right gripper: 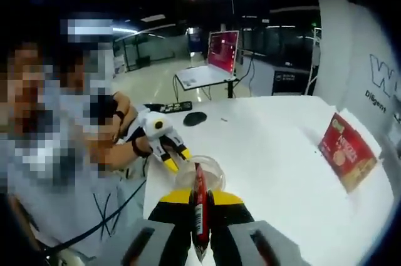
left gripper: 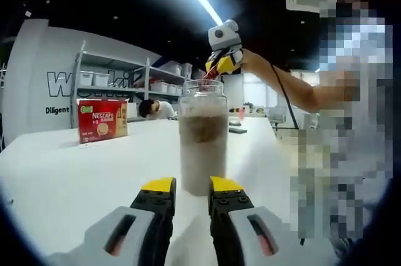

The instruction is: Tear open the coffee pouch, take out the coffee, and pour the coffee from the pouch into the cup

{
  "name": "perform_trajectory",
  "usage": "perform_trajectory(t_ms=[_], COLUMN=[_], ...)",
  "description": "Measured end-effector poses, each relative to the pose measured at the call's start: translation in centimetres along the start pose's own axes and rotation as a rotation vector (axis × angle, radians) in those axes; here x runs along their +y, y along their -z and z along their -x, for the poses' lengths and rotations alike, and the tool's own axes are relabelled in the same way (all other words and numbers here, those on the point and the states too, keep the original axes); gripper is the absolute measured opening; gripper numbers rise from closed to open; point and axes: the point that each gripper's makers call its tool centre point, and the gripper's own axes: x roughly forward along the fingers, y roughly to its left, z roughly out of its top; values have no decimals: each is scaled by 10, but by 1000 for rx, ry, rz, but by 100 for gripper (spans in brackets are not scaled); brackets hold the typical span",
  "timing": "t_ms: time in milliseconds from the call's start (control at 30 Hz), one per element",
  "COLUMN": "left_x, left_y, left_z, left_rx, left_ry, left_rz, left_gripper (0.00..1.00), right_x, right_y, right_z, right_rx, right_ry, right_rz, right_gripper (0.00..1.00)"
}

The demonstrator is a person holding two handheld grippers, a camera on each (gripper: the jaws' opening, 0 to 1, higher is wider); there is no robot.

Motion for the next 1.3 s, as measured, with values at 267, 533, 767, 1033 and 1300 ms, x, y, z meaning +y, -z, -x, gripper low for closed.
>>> perform_trajectory(t_ms=[267,533,767,1033,1300], left_x=[0,0,0,-1,-1], left_y=[0,0,0,0,0], left_z=[0,0,0,0,0], left_rx=[0,0,-1,2,3], left_ry=[0,-1,0,-1,-1], left_rz=[0,0,0,-3,-2], left_gripper=[23,23,23,23,23], right_x=[3,6,6,5,1], right_y=[-1,-1,3,3,3], right_z=[-1,-3,-3,-1,1], right_rx=[-39,-66,-69,-117,-167], right_ry=[-11,-16,-8,-1,-11], right_rz=[-12,-21,-23,-33,-53], right_gripper=[10,10,10,10,10])
